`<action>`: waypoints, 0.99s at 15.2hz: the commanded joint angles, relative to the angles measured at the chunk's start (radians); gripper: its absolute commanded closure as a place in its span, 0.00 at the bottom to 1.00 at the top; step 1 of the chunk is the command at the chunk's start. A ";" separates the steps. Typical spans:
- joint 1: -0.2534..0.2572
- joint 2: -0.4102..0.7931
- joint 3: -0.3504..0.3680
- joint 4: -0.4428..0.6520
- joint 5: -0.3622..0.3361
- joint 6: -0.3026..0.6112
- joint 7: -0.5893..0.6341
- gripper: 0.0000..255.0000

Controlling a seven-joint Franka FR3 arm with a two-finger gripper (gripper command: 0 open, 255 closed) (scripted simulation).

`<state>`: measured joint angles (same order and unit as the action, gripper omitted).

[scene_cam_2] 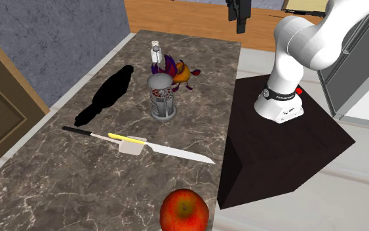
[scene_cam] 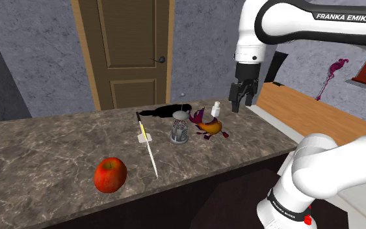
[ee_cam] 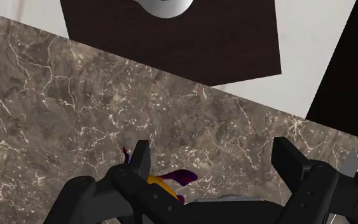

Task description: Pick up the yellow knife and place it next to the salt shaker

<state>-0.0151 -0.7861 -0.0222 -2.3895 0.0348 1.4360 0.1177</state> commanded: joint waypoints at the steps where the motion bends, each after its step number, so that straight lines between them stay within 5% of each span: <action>1: 0.000 0.000 0.000 0.000 0.000 0.000 0.000 0.00; 15: 0.023 0.345 0.232 0.007 0.119 0.422 0.332 0.00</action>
<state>0.0071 -0.4676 0.1939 -2.3866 0.1504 1.8278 0.4242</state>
